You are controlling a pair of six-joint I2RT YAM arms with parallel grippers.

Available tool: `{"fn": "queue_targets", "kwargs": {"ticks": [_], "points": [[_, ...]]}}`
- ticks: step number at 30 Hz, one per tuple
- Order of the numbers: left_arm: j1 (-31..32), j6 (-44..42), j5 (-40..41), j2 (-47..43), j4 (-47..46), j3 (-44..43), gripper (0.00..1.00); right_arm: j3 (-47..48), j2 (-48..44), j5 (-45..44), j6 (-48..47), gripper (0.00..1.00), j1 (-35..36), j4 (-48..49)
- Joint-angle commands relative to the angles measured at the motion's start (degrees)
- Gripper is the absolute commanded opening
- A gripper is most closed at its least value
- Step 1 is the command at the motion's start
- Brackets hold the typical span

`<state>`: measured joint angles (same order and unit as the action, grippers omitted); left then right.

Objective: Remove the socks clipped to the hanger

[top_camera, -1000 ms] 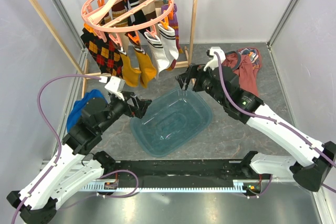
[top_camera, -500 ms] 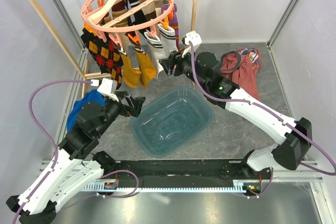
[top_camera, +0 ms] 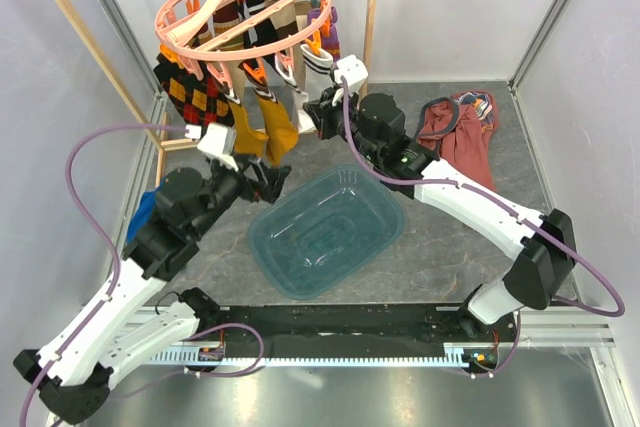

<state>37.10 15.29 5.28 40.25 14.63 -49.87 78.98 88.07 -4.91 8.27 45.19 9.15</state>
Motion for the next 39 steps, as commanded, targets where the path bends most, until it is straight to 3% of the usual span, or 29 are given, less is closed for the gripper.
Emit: {"fn": "queue_targets", "kwargs": {"ticks": [1, 8, 17, 20, 24, 30, 31, 32, 34, 35, 37, 38, 39], "points": [[0.16, -1.93, -0.53, 6.22, -5.93, -7.08, 0.93, 4.87, -3.25, 2.97, 3.76, 0.00, 1.56, 1.05], [-0.10, -2.02, -6.15, 3.18, -10.94, -0.50, 0.92, 2.14, -6.95, 4.73, 9.74, 0.00, 5.78, 0.87], [-0.54, -3.16, -5.46, 0.09, -16.39, 3.64, 0.91, 0.03, -8.27, 6.49, 14.84, 0.00, 7.81, 3.07], [-0.63, -2.98, -5.54, 2.02, -16.39, 3.02, 0.86, -0.58, -9.05, 6.40, 16.50, 0.00, 7.98, 4.03], [-0.98, -3.07, -5.81, 4.22, -16.39, 2.32, 0.64, -1.29, -9.41, 6.66, 18.62, 0.00, 8.16, 5.09], [-1.42, -2.19, -6.33, 6.15, -16.39, 2.14, 0.62, -1.19, -10.11, 6.66, 19.32, 0.00, 8.16, 3.77], [-1.42, -2.11, -6.51, 6.50, -16.39, 2.23, 0.58, -1.37, -10.20, 6.58, 19.32, 0.00, 8.16, 3.86], [-1.51, -2.19, -6.77, 6.60, -16.39, 2.14, 0.40, -1.55, -10.46, 6.40, 19.24, 0.00, 8.16, 3.77], [-1.42, -2.37, -7.82, 6.51, -16.39, 2.14, 0.24, -1.64, -10.55, 5.27, 18.98, 0.00, 8.16, 2.90], [-1.51, -2.37, -8.00, 6.42, -16.39, 2.40, 0.09, -1.46, -10.73, 3.95, 18.97, 0.00, 8.16, 2.37], [-1.51, -2.19, -8.88, 6.33, -16.39, 2.49, 0.02, -0.06, -10.82, 1.23, 19.23, 0.14, 8.16, -0.43], [-1.51, -1.93, -9.06, 5.98, -16.39, 2.75, 0.02, 0.82, -10.73, -2.00, 19.41, 0.32, 8.16, -1.84], [-1.51, -1.76, -9.14, 5.72, -16.39, 2.84, 0.02, 3.52, -10.47, -3.86, 19.33, 0.38, 8.16, -5.25]]}}
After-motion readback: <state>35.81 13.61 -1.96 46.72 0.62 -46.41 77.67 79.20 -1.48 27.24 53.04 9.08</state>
